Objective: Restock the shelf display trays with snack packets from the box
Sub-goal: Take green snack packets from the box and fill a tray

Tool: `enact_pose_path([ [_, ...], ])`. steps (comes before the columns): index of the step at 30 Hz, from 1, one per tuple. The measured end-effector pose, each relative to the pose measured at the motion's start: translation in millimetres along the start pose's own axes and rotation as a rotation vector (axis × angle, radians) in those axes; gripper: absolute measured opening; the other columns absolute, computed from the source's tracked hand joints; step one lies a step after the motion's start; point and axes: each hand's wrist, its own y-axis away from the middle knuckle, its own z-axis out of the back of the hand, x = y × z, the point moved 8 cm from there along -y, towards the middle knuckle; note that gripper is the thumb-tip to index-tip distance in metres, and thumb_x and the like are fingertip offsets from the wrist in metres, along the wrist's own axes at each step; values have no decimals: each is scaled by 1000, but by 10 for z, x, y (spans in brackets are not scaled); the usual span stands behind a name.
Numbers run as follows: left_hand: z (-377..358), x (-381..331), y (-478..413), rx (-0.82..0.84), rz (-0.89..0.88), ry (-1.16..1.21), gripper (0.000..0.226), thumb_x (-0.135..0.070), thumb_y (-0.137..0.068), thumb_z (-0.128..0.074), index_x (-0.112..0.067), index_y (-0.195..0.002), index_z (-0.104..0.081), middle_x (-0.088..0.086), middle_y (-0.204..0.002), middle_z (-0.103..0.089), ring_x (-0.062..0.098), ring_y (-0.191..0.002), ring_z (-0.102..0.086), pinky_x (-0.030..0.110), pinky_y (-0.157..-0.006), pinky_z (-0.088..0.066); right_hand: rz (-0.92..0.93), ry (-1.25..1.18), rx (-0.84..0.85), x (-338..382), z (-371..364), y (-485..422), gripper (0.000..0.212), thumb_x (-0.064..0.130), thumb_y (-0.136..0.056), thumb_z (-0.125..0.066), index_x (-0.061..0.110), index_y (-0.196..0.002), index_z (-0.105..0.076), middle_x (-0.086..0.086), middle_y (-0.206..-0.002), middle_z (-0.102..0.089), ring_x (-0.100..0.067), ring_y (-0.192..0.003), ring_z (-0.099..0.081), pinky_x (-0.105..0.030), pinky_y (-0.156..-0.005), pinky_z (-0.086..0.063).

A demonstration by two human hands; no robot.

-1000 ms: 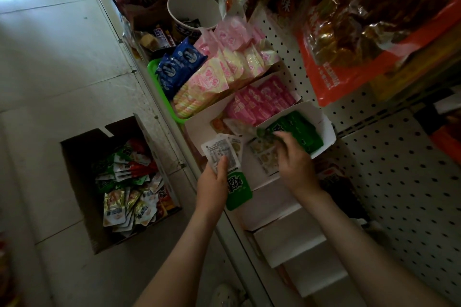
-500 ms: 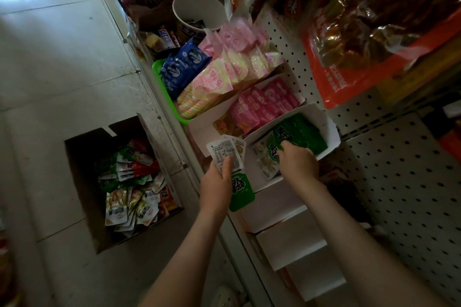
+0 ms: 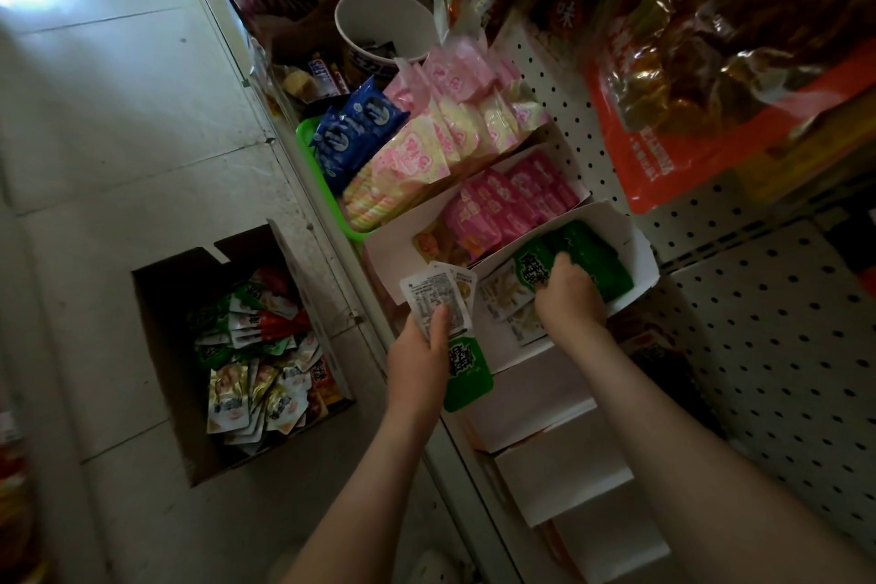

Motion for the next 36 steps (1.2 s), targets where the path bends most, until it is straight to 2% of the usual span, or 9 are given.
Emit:
enact_pose_path([
  [6,1,61,-18,-5,46,113,22,-39,-101,-44,-29,-115,-59,-6,-103,-70,9,-90,-69,25,-72,-56,90,185,-106,41,42,12,55,13,-91,-56,8,-140,-32,-11,-142,-40,-27,-128,-40,-39,-102,-33],
  [11,-6,73,-41,-13,58,144,28,-40,-100,-45,-26,-121,-57,-5,-106,-69,12,-95,-68,33,-81,-57,181,218,-210,102,101,114,61,20,-91,-56,14,-145,-27,-8,-143,-36,-25,-130,-32,-38,-102,-27],
  [16,-12,84,-43,-7,85,190,25,-39,-100,-46,-26,-117,-59,-4,-100,-71,12,-89,-70,29,-73,-57,579,-256,112,485,42,556,70,8,-87,-57,25,-147,-26,-3,-141,-37,-15,-129,-32,-33,-103,-36],
  [19,-21,75,-53,39,118,247,23,-38,-99,-49,-27,-114,-62,-2,-103,-72,13,-93,-70,30,-77,-57,805,-82,403,602,-229,1036,103,2,-78,-55,50,-145,8,16,-156,0,-2,-138,0,-34,-115,-14],
  [22,-9,69,-56,63,135,280,21,-34,-99,-50,-26,-113,-63,1,-106,-72,17,-99,-68,36,-85,-56,856,49,435,561,-444,1193,108,15,-82,-60,52,-141,22,20,-154,21,-7,-144,15,-39,-117,-7],
  [27,-34,14,-54,77,154,328,41,-43,-101,-37,-17,-123,-60,4,-105,-71,14,-92,-70,25,-69,-57,942,-151,191,576,-268,1061,75,9,-85,-55,28,-149,-23,-2,-153,-33,-21,-141,-31,-52,-107,-37],
  [31,-83,12,-74,57,175,321,58,-60,-94,-31,-17,-124,-58,9,-113,-69,20,-96,-69,28,-69,-56,938,-361,169,496,25,974,53,12,-87,-41,22,-139,-43,5,-139,-49,-9,-129,-44,-19,-109,-33],
  [33,-99,14,-60,45,193,350,54,-60,-95,-29,-20,-116,-59,9,-107,-70,21,-90,-70,31,-68,-55,799,-485,43,331,239,872,44,14,-92,-47,26,-133,-53,6,-126,-59,-7,-113,-56,-15,-96,-44],
  [36,-54,55,-50,37,179,287,28,-41,-100,-43,-18,-109,-56,5,-98,-68,17,-79,-69,28,-57,-54,334,-606,-172,-120,461,595,25,29,-97,-49,13,-110,-63,0,-93,-63,-13,-84,-60,-30,-73,-49],
])
